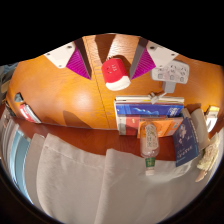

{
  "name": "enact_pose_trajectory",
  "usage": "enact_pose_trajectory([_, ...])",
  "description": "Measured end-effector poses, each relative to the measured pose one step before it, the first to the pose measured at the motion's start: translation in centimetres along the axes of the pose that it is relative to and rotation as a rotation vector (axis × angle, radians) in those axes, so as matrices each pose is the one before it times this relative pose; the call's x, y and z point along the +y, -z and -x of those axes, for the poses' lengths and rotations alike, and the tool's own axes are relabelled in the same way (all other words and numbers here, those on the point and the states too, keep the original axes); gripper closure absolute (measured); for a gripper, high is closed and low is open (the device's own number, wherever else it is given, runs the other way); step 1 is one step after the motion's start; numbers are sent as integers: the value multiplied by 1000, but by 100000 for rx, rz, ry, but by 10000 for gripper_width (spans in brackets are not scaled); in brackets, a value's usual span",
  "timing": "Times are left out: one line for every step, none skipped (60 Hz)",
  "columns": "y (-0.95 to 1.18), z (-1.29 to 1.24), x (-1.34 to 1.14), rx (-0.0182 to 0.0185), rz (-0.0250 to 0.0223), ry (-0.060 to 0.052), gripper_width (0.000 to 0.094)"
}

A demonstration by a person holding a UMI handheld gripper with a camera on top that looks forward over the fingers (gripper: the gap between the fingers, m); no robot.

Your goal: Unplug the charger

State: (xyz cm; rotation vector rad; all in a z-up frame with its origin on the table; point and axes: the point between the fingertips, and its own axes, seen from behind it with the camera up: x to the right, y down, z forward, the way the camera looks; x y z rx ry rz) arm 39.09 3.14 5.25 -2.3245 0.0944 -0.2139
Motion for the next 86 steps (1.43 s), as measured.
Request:
enact_pose_trajectory([378, 57, -327, 46, -751, -632, 166])
enact_pose_trajectory([472, 114, -368, -32, -1059, -842, 166])
enact_pose_trajectory([577, 151, -480, -66, -1270, -891, 163])
enact_pose_trajectory([618, 180, -549, -173, -1491, -897, 163])
enact_pose_trajectory([654, 183, -583, -123, -1642, -808, 161])
enact_pose_trajectory([693, 203, -544, -94, -1566, -718, 161])
enact_pose_trajectory([857, 214, -561, 37, -1183, -466, 160])
enact_pose_trajectory([753, 256, -527, -210, -1426, -399, 157])
enact_pose_trajectory([704, 356, -561, -108, -1466, -394, 154])
enact_pose_trajectory([781, 346, -565, -172, -1526, -440, 149])
enact_pose_trajectory([823, 367, -551, -185, -1512, -418, 142])
enact_pose_trajectory([831, 439, -535, -286, -1464, -351, 133])
enact_pose_trajectory([873, 487, -544, -291, -1512, -312, 127])
enact_pose_trajectory([873, 563, -507, -424, -1557, -283, 120])
enact_pose_trajectory([869, 651, -471, -686, -1512, -276, 113])
enact_pose_trajectory([881, 684, -456, -797, -1484, -279, 109])
enact_pose_trajectory([877, 734, -436, -896, -1424, -279, 108])
enact_pose_trajectory([898, 771, -484, -681, -1350, -324, 108])
enact_pose_trajectory([851, 780, -316, -863, -1396, -386, 107])
enact_pose_trajectory([796, 807, -296, -836, -1358, -191, 108])
enact_pose_trajectory([815, 823, -293, -956, -1397, 20, 108])
enact_pose_trajectory([791, 836, -241, -955, -1271, 143, 109])
enact_pose_trajectory([773, 830, -175, -832, -1025, 182, 109])
enact_pose_trajectory([764, 809, -56, -700, -874, 184, 109])
enact_pose_trajectory([737, 818, -24, -537, -712, 199, 107])
enact_pose_trajectory([694, 828, -19, -504, -699, 349, 108])
enact_pose_trajectory([720, 941, 5, -230, -909, 293, 105])
enact_pose_trajectory([666, 789, 58, -592, -598, 451, 103])
enact_pose_trajectory([521, 923, 67, -562, -611, 391, 104])
enact_pose_trajectory([603, 833, 123, -697, -509, 354, 104])
enact_pose_trajectory([556, 859, 169, -680, -467, 312, 104])
enact_pose_trajectory([515, 819, 202, -655, -332, 281, 104])
enact_pose_trajectory([467, 813, 266, -595, -141, 236, 106])
enact_pose_trajectory([417, 835, 362, -629, 114, 56, 107])
enact_pose_trajectory([396, 850, 430, -703, 398, -56, 107])
enact_pose_trajectory([520, 917, 708, -673, -374, -57, 107])
enact_pose_trajectory([335, 858, 422, -824, 562, -76, 106])
enact_pose_trajectory([254, 971, 256, -825, 930, -56, 106])
enact_pose_trajectory([329, 902, 487, -949, 760, -110, 107])
enact_pose_trajectory([295, 848, 534, -1041, 889, -129, 106])
enact_pose_trajectory([311, 836, 456, -933, 865, -158, 105])
enact_pose_trajectory([282, 858, 453, -943, 805, -266, 106])
enact_pose_trajectory([283, 849, 413, -1064, 745, -176, 108])
enact_pose_trajectory([250, 842, 387, -1256, 629, 70, 107])
enact_pose_trajectory([202, 859, 374, -1248, 477, 277, 104])
enact_pose_trajectory([86, 687, 826, -1044, -595, 406, 104])
enact_pose_trajectory([234, 628, 299, -812, 441, 293, 107])
enact_pose_trajectory([300, 684, 250, -417, 791, 140, 107])
enact_pose_trajectory([228, 592, 271, -593, 391, 267, 105])
enact_pose_trajectory([217, 619, 224, -740, 201, 290, 103])
enact_pose_trajectory([198, 604, 213, -855, 112, 185, 104])
enact_pose_trajectory([145, 554, 244, -782, 196, 87, 105])
enact_pose_trajectory([127, 501, 288, -703, 404, -1, 104])
enact_pose_trajectory([124, 483, 308, -570, 567, -135, 104])
enact_pose_trajectory([98, 437, 272, -604, 551, -174, 101])
enact_pose_trajectory([4, 174, 331, -964, 296, -3, 102])
enact_pose_trajectory([93, 542, 210, -186, 410, -74, 101])
enact_pose_trajectory([36, 332, 217, -316, 272, 88, 102])
enact_pose_trajectory([75, 307, 242, -218, 300, 149, 103])
enact_pose_trajectory([84, 304, 235, -280, 364, 208, 104])
enact_pose_trajectory([77, 295, 174, -400, 382, 230, 103])
enact_pose_trajectory([63, 283, 149, -414, 268, 256, 104])
enact_pose_trajectory([107, 74, 83, -612, 209, 201, 103])
enact_pose_trajectory([-8, 74, -18, 34, -50, 219, 103])
enact_pose_trajectory([36, 37, 13, 272, -103, 275, 102])
enact_pose_trajectory([38, -6, 47, 485, -77, 327, 102])
enact_pose_trajectory([43, 11, 48, 411, 69, 364, 101])
enact_pose_trajectory([31, 16, 79, 386, 102, 405, 101])
enact_pose_trajectory([47, -2, 85, 402, 81, 411, 102])
enact_pose_trajectory([46, 28, 53, 390, -34, 152, 102])
enact_pose_trajectory([102, -54, -33, 24, -2, -86, 102])
enact_pose_trajectory([41, 70, 48, 311, -95, -194, 101])
enact_pose_trajectory([69, 62, 72, 250, -56, -221, 102])
enact_pose_trajectory([70, 67, 79, 170, 10, -105, 104])
enact_pose_trajectory([76, 64, 80, 114, 60, -84, 101])
enact_pose_trajectory([73, 1, 78, 183, 92, -127, 103])
enact_pose_trajectory([26, -45, 76, 323, 87, -163, 102])
enact_pose_trajectory([29, -44, 65, 390, 140, -134, 104])
enact_pose_trajectory([24, -46, 82, 296, 85, -100, 101])
enact_pose_trajectory([54, 3, 52, 130, 101, -102, 100])
enact_pose_trajectory([55, 52, 31, -43, 61, -95, 101])
enact_pose_trajectory([62, 36, 10, -54, 46, -69, 100])
enact_pose_trajectory([27, 21, 12, -48, -45, -163, 99])
enact_pose_trajectory([45, -11, 20, 22, -22, -241, 100])
enact_pose_trajectory([43, -28, 22, 52, 62, -229, 101])
enact_pose_trajectory([37, -32, 1, 66, 28, -139, 101])
